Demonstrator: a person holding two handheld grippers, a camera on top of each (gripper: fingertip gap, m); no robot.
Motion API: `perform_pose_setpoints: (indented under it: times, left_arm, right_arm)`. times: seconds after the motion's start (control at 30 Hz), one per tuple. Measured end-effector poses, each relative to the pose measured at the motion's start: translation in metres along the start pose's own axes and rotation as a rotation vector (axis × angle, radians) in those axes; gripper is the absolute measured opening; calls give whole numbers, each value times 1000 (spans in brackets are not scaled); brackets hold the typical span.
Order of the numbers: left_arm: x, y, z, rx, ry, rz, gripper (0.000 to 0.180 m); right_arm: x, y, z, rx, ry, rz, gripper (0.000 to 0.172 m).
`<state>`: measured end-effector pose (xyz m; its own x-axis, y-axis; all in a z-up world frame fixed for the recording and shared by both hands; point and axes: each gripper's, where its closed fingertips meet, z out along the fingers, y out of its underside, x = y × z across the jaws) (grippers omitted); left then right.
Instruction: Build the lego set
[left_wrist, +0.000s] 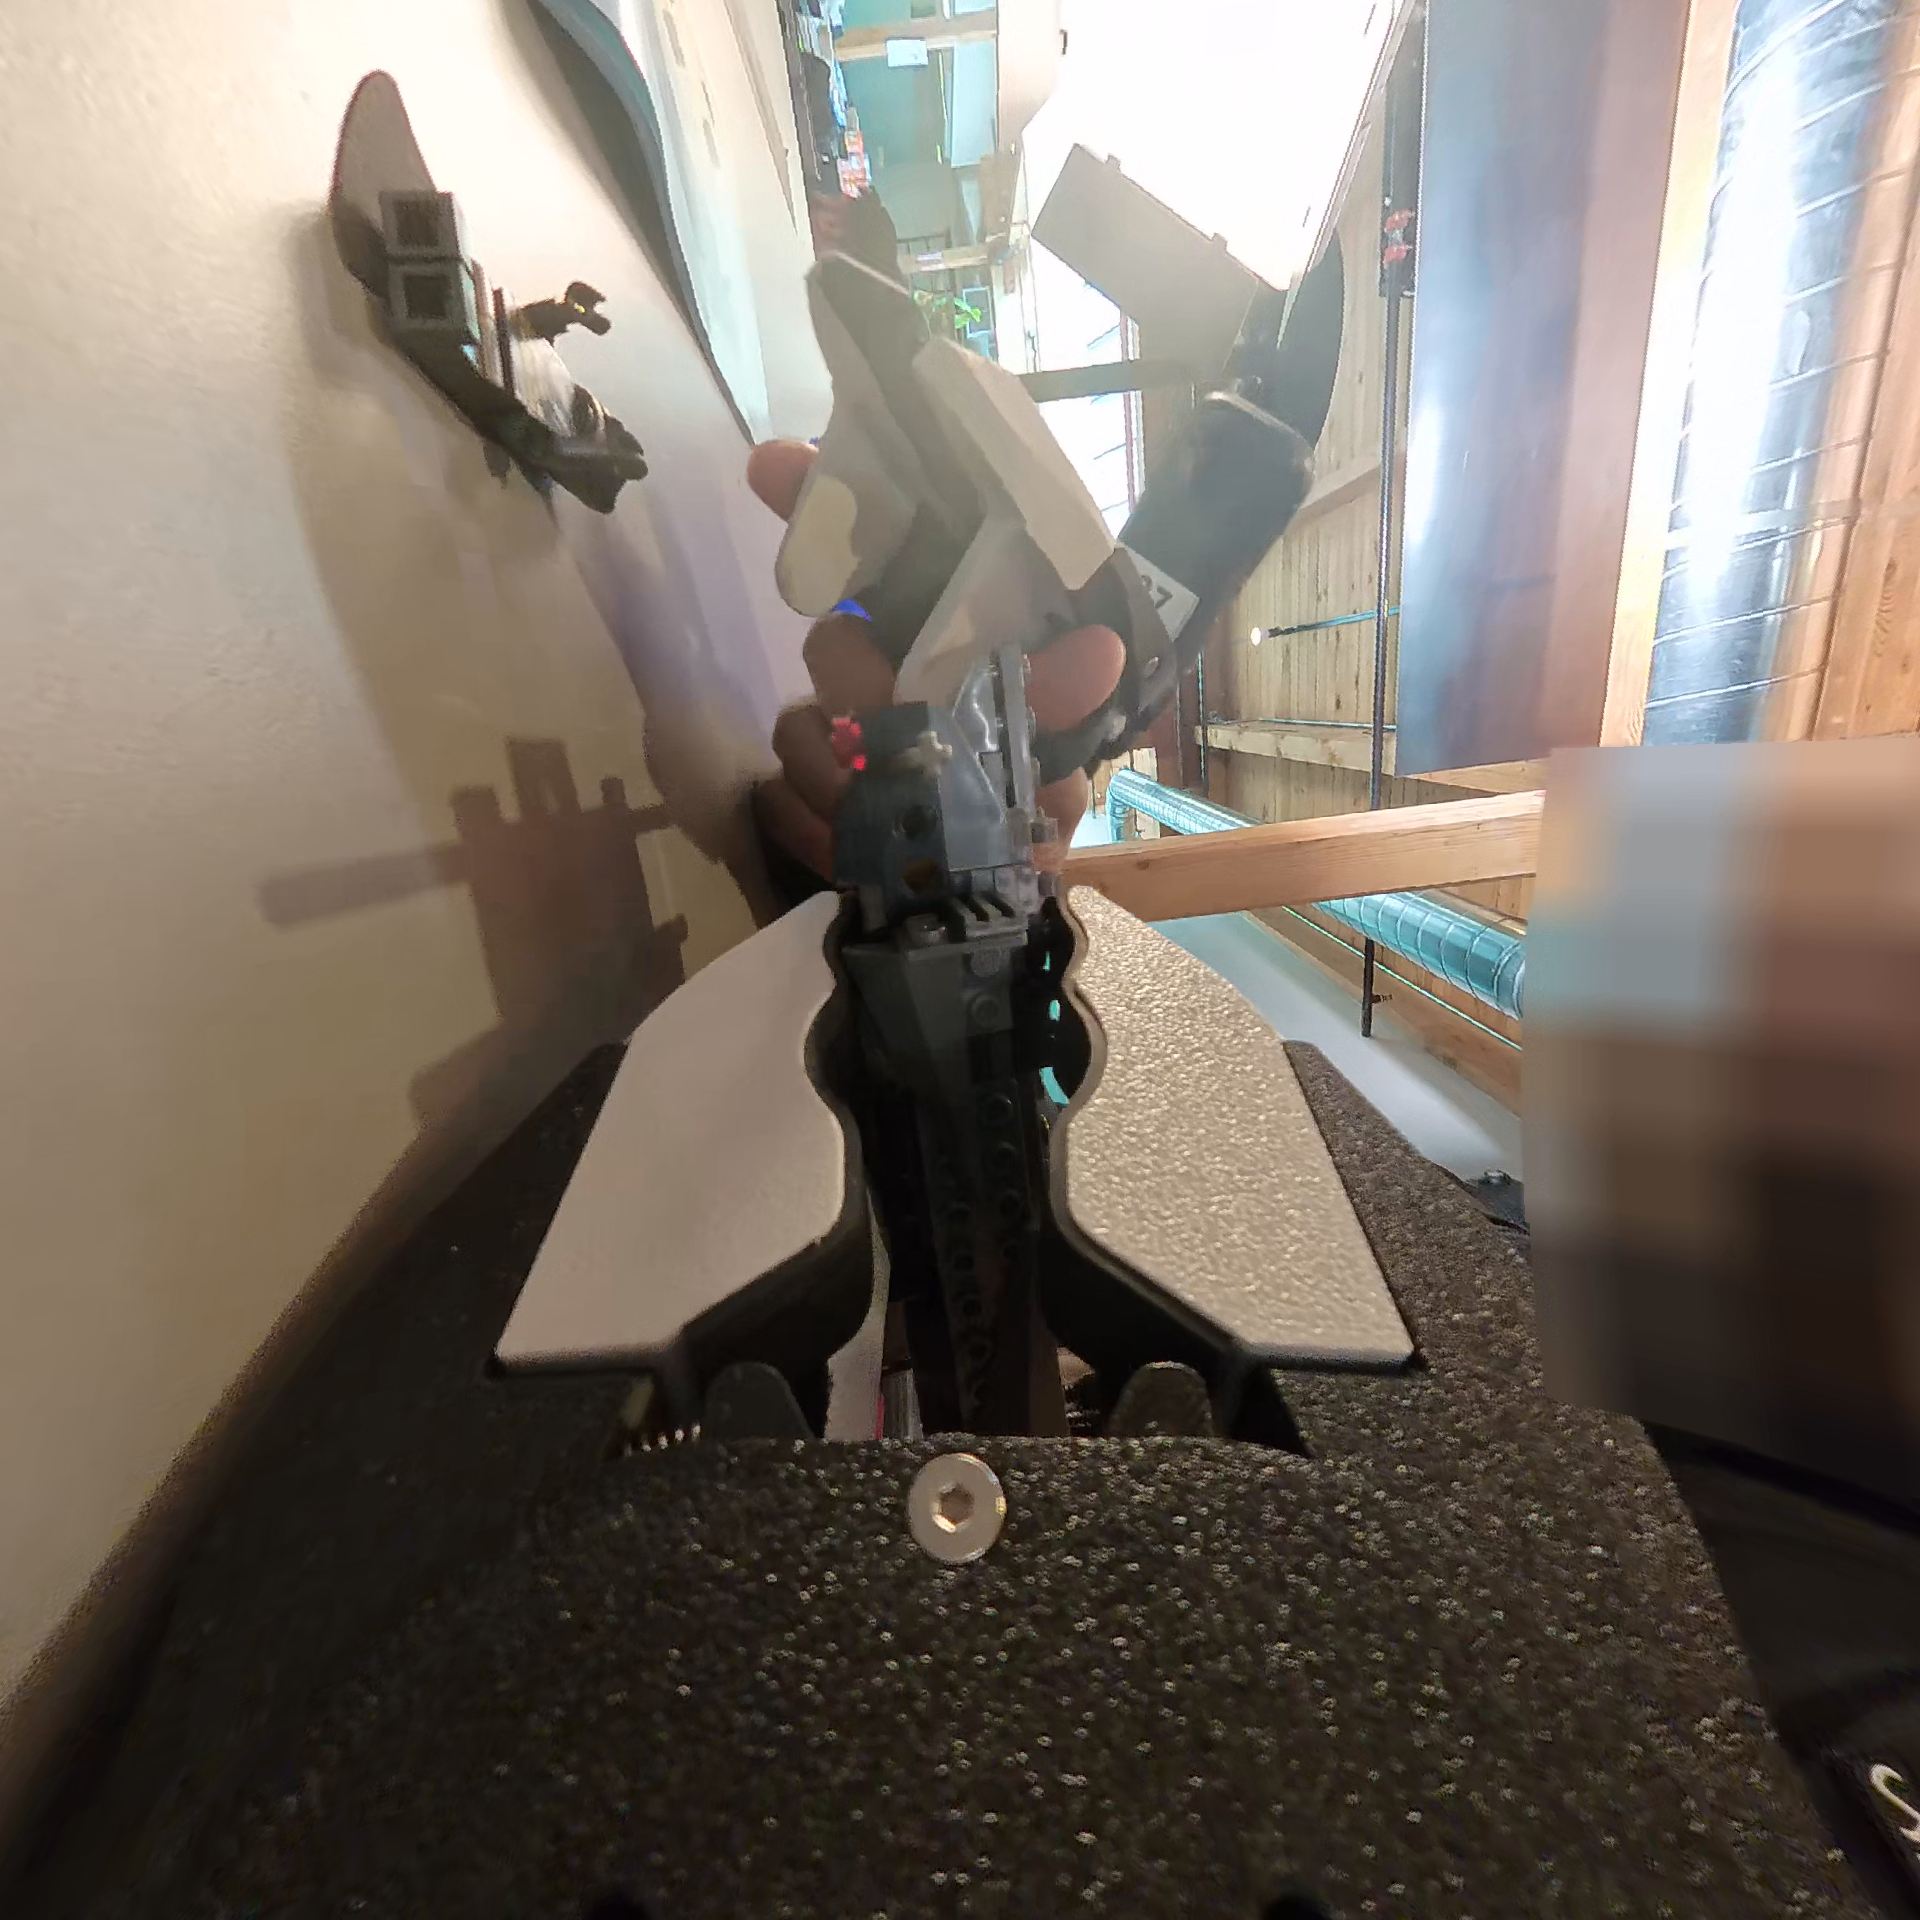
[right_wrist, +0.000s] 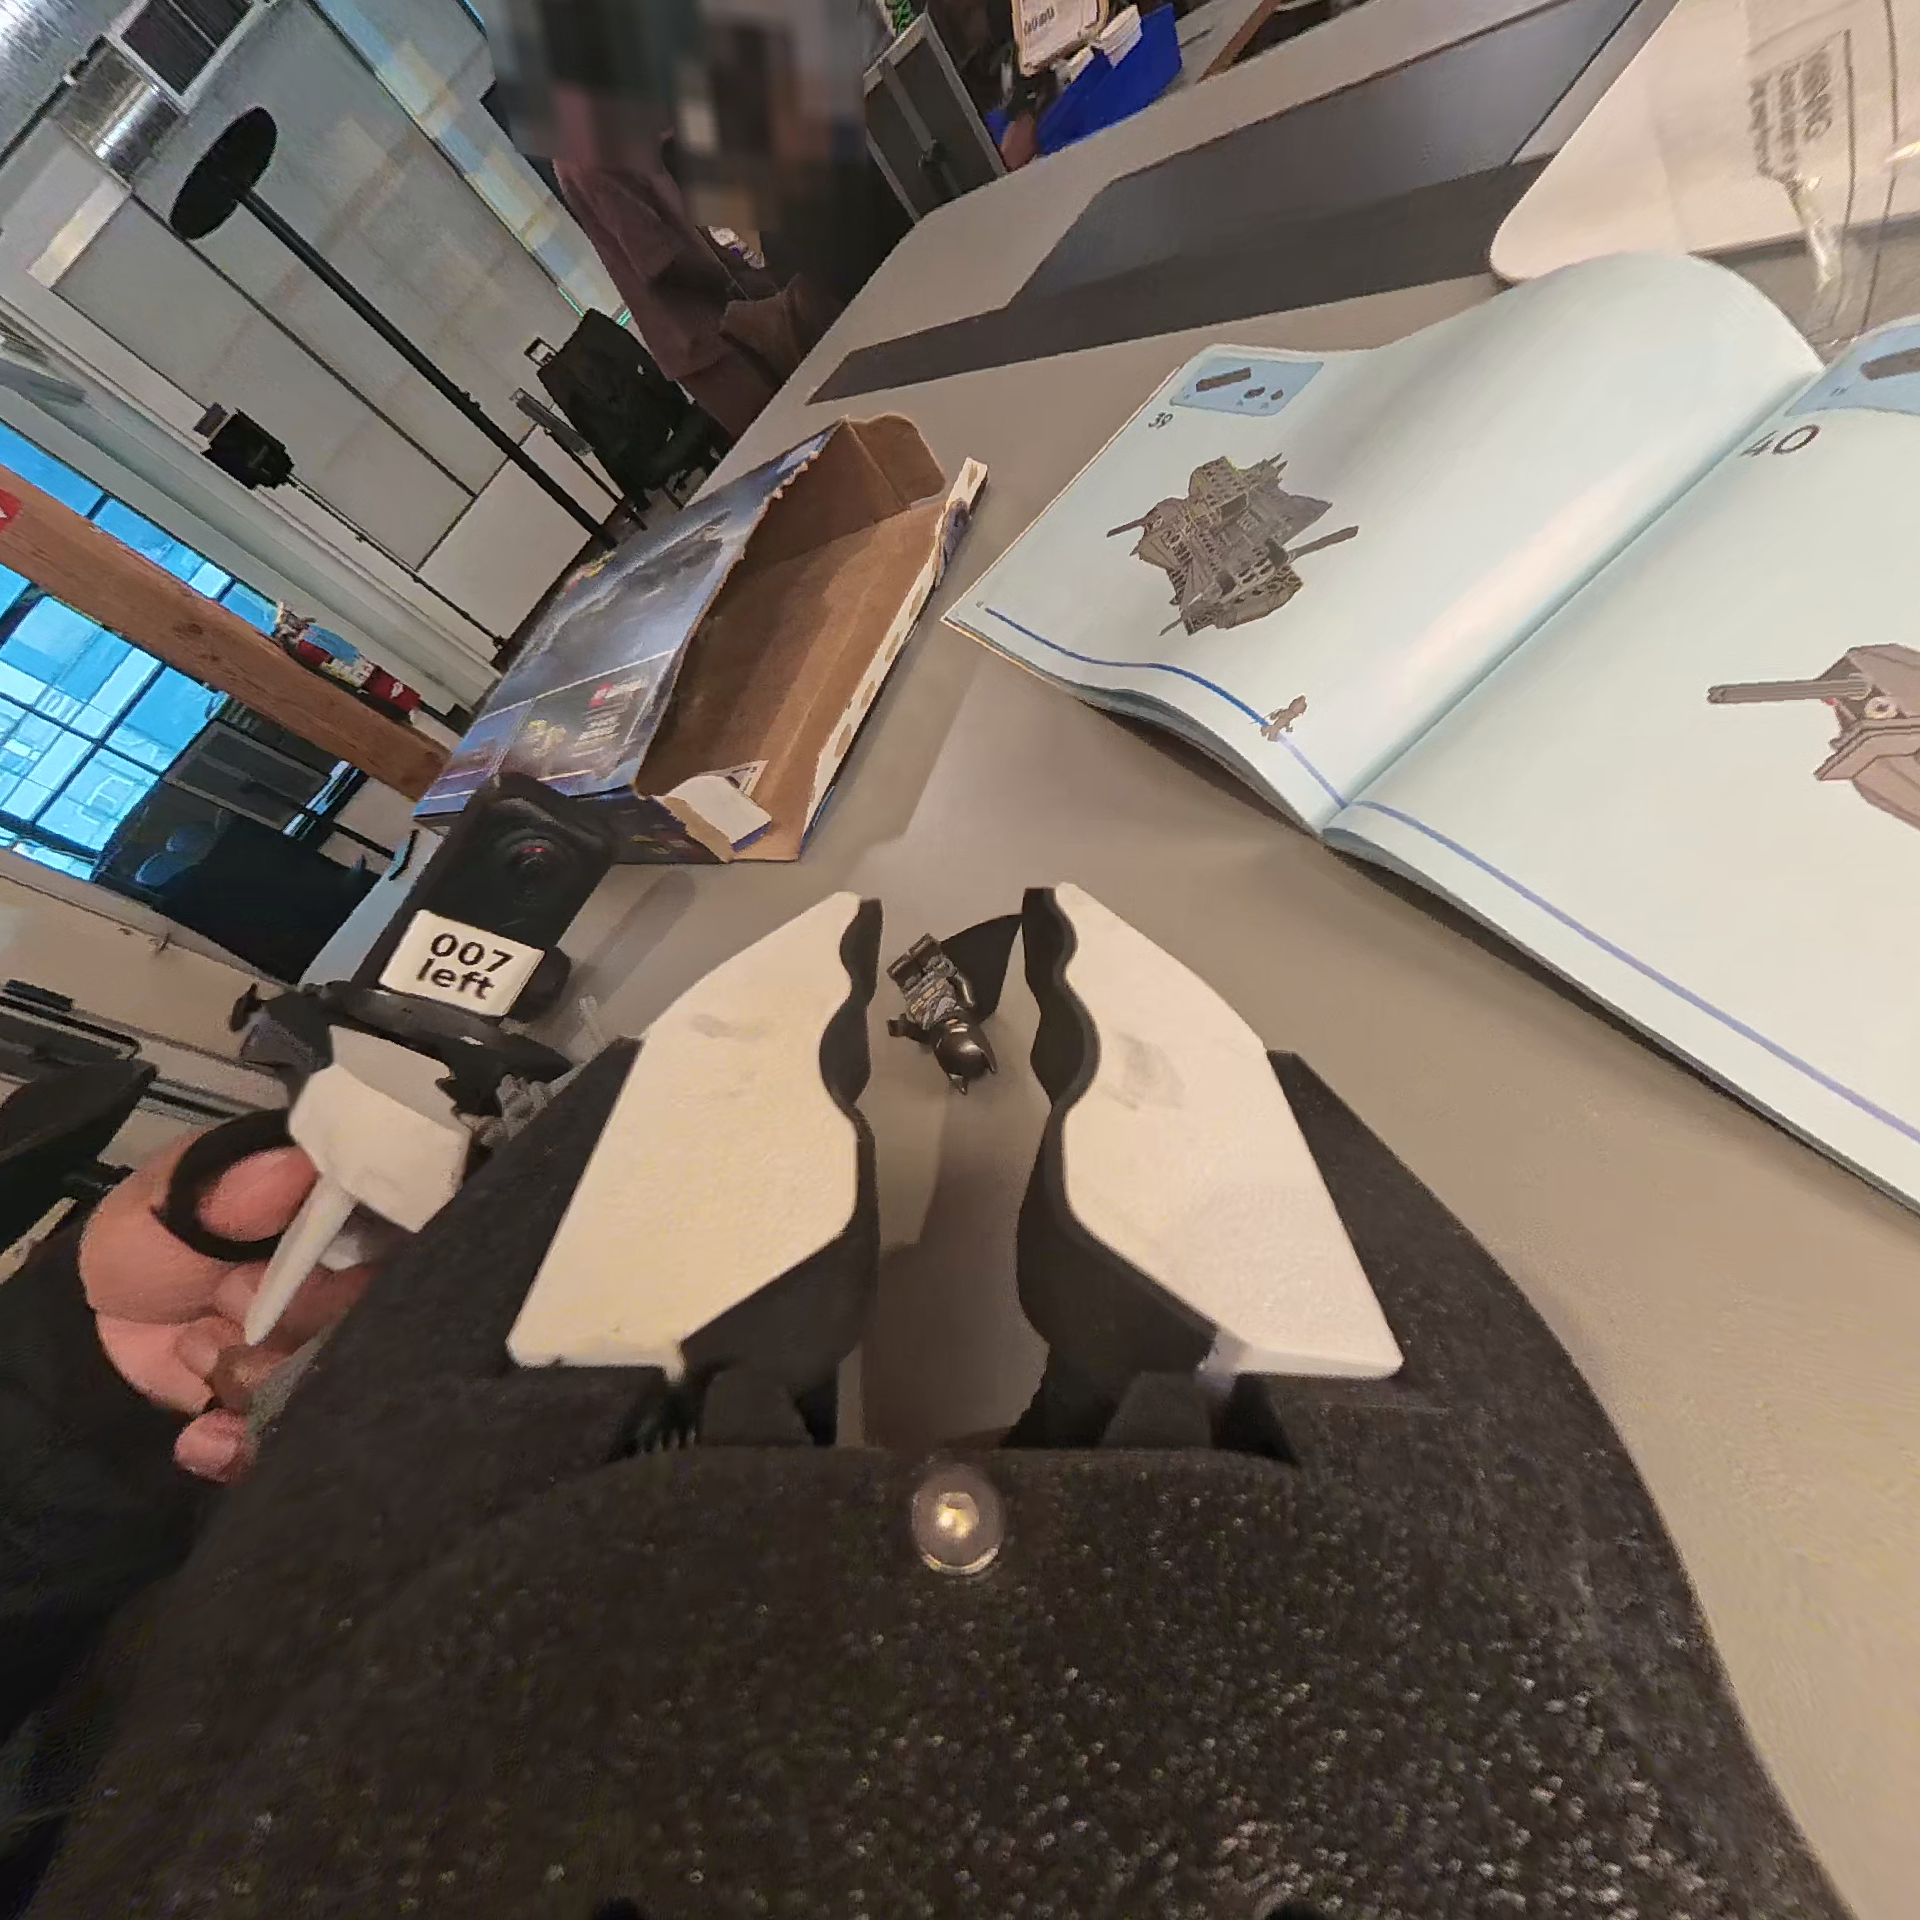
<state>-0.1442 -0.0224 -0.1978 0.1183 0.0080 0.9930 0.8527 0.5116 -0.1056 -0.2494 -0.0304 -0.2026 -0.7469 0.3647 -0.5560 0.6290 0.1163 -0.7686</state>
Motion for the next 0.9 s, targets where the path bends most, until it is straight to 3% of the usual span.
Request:
perform_pose_setpoints:
  times: [0.2,0.33,0.53,0.9]
  left_arm:
    - [1,-1,-1,59,3,-5,34]
    - [-1,6,4,82,-10,-15,35]
    - [-1,8,11,120,-26,2,35]
    - [-1,-2,3,192,-12,-10,34]
  right_arm:
    - [-33,-4,-24,12,-2,-136,28]
    - [-51,5,-47,3,-69,-114,28]
    - [-51,17,-69,15,-45,-216,29]
    - [-64,53,-58,-37,-103,-213,29]
